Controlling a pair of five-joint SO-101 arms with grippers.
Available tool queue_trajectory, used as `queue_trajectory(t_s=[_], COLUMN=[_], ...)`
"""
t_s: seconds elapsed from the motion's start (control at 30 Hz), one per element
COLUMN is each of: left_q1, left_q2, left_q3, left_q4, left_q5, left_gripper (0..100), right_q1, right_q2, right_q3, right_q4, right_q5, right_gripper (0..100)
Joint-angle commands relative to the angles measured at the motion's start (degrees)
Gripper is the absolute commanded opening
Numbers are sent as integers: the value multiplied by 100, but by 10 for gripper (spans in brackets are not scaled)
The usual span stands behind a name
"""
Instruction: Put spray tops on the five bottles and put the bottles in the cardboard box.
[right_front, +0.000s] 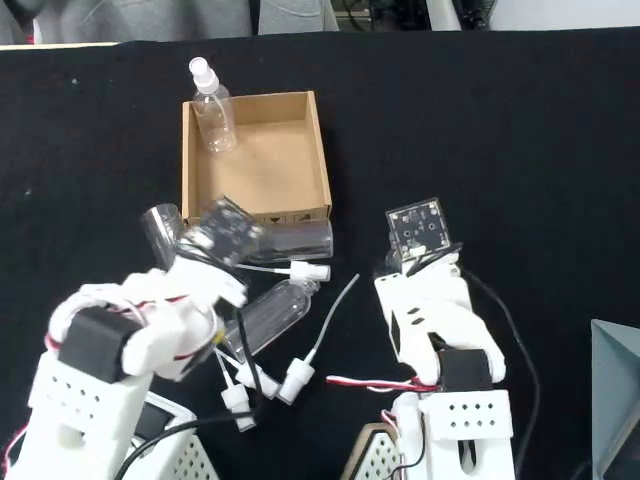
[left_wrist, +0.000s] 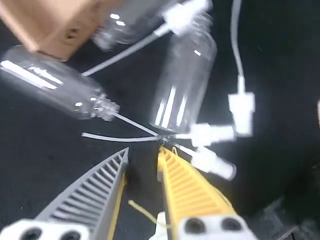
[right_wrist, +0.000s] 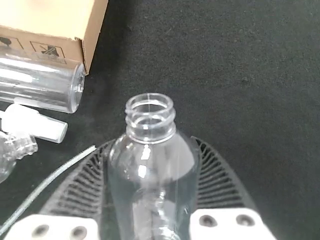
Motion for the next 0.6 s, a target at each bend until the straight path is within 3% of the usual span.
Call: queue_trajectory(t_s=[0.0,0.57], left_q1=[576,1930], left_q2=[255,1899], left_q3=[-101,75], left_q4=[88,53], left_q5=[-149,-853], left_gripper=[83,88], right_q1=[431,1565], right_q2=[-171,-171], right_q3=[-48,-40], right_q4=[-220,-712], right_q5=[-97,-818], right_gripper=[92,92])
